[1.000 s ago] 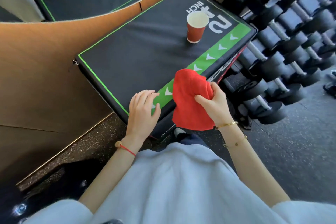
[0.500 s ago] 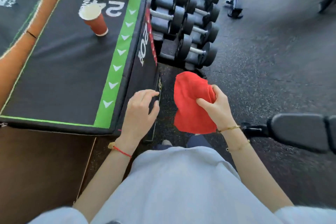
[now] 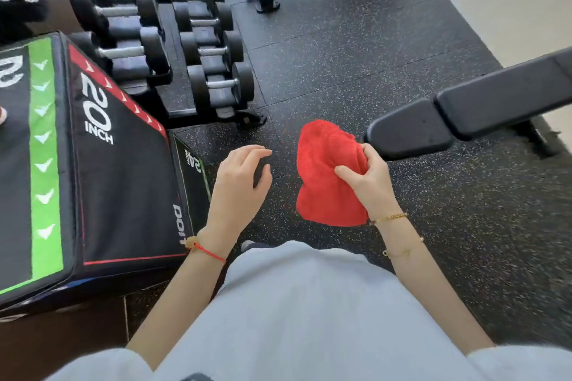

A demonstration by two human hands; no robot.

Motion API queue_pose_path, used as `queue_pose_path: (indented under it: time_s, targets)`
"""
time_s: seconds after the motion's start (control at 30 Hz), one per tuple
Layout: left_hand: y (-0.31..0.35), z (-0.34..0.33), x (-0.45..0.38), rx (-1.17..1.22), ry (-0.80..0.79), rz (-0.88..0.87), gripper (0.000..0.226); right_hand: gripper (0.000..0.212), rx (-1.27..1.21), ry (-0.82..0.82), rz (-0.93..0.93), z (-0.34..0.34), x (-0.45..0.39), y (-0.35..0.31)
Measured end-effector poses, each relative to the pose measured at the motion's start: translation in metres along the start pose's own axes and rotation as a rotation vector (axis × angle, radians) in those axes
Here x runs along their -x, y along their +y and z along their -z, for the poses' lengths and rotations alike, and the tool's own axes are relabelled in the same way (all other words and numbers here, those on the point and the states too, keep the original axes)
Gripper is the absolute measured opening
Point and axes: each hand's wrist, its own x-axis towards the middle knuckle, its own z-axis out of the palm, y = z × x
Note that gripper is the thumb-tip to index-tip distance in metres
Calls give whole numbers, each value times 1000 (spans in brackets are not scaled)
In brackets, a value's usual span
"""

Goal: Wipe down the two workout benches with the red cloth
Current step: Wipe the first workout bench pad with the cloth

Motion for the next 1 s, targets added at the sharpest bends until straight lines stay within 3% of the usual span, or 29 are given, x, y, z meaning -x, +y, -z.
queue_pose_path:
  time_s: [0.23, 0.43, 1.0]
  targets:
    - [102, -93, -6, 23, -16, -68, 25, 24, 46, 97, -40, 152, 8, 42]
    - [166, -152, -23, 31, -65, -102, 26, 23, 70, 143, -67, 241, -13, 69]
    - [201, -295, -185, -46, -130, -41, 29, 28, 177, 150, -190, 328, -204, 131]
